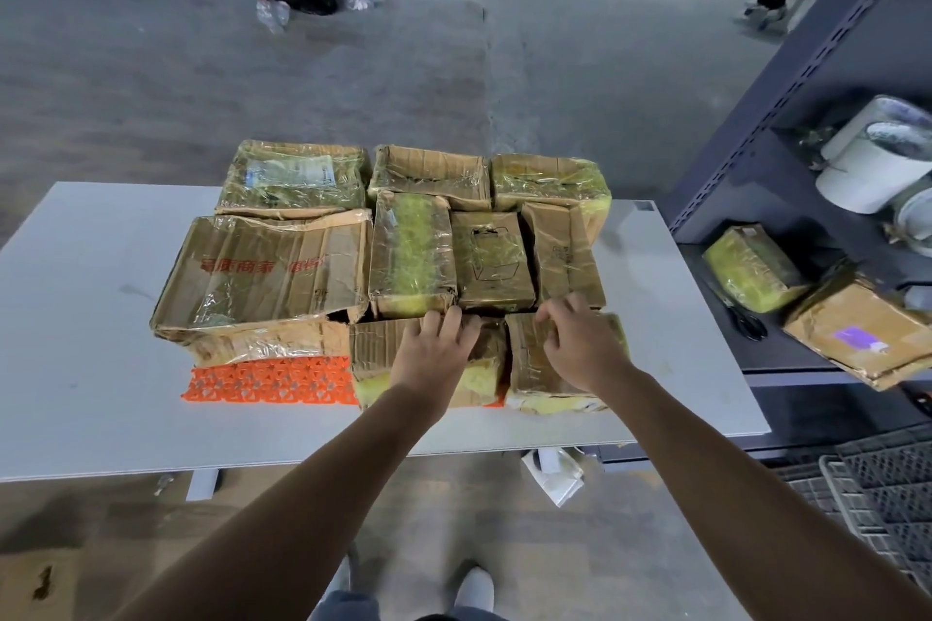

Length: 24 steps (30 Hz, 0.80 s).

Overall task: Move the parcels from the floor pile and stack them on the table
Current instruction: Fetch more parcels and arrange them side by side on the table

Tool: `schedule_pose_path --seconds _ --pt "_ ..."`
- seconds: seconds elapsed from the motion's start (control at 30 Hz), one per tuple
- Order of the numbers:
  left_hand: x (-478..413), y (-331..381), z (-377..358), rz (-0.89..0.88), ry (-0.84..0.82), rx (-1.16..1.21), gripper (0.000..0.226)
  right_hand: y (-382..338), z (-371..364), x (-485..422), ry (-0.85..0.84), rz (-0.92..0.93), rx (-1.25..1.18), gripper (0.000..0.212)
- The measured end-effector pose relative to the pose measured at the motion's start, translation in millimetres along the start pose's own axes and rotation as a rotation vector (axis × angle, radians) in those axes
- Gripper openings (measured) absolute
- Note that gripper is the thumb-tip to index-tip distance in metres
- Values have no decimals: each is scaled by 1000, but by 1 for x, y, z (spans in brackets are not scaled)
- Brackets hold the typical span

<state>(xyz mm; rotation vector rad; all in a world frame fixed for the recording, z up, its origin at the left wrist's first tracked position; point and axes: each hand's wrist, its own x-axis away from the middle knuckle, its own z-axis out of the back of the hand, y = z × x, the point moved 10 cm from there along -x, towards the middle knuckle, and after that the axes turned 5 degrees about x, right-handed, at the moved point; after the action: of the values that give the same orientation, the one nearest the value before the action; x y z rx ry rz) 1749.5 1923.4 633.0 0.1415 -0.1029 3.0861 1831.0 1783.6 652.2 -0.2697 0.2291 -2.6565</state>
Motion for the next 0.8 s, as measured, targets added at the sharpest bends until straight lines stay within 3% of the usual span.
schedule_pose_path --seconds 0.3,0.63,0.8 --pt "17 -19 6 30 157 32 87 -3 15 8 137 6 74 31" --pt "18 -25 -8 75 109 -22 90 -12 9 11 79 22 127 37" --pt "25 -27 -1 10 162 64 76 -5 22 9 218 19 152 38"
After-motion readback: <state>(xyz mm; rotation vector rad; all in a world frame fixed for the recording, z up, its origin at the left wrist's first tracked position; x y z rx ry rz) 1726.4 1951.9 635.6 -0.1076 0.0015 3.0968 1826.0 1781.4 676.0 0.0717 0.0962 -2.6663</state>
